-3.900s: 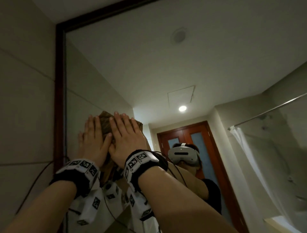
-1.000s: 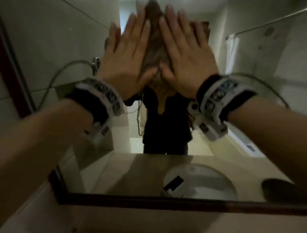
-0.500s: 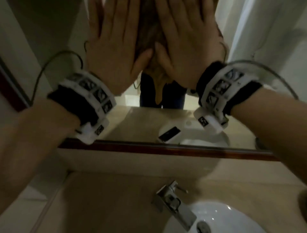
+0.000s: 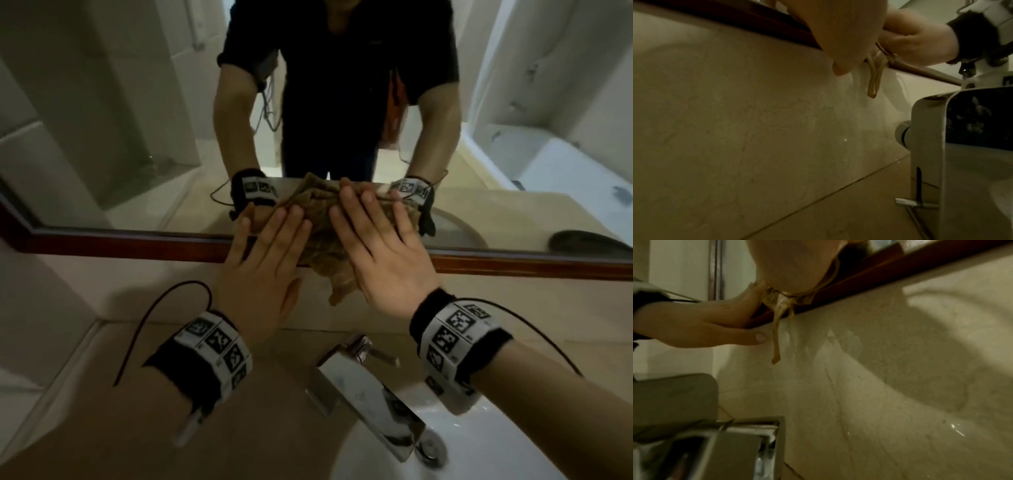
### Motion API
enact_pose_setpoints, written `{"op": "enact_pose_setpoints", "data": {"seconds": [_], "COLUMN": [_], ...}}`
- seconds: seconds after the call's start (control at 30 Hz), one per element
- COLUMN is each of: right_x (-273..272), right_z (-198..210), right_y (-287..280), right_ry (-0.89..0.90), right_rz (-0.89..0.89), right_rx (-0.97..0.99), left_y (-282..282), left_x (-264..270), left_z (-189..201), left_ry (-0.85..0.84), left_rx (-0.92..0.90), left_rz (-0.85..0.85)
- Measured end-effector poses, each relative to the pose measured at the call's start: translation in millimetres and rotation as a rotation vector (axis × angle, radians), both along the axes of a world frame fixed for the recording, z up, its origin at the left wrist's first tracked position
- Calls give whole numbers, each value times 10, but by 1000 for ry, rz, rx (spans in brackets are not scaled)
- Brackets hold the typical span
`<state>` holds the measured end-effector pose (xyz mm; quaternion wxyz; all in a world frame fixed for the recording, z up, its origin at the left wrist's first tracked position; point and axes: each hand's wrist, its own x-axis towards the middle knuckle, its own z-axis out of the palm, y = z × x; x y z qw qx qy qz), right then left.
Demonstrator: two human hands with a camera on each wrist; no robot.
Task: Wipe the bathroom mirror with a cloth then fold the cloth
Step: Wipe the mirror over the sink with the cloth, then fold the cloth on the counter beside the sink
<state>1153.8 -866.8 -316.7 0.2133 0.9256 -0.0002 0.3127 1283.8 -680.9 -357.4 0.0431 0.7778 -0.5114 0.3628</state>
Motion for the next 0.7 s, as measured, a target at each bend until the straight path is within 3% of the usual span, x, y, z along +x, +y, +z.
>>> {"op": "enact_pose_setpoints", "data": {"seconds": [0.2, 0.37, 0.47, 0.6, 0.7], "right_x": [-80, -199, -304, -386, -378], "right_z": [94, 318, 306, 446, 423], "right_y": [51, 417, 940, 1745, 2113], "right_ry": [7, -23, 56, 382, 407], "right_rz": [40, 114, 66, -210, -329], "right_rx": [-20, 96, 357, 946, 1283], "left_y": [123, 508, 852, 1372, 1742], "left_x": [-83, -315, -514, -935, -1182], "left_z": [191, 470, 459, 479, 470], "left_ry": [80, 302, 603, 1109, 1244], "left_rx": [90, 224, 216, 113, -11], "left_rz": [3, 24, 65, 172, 261]}}
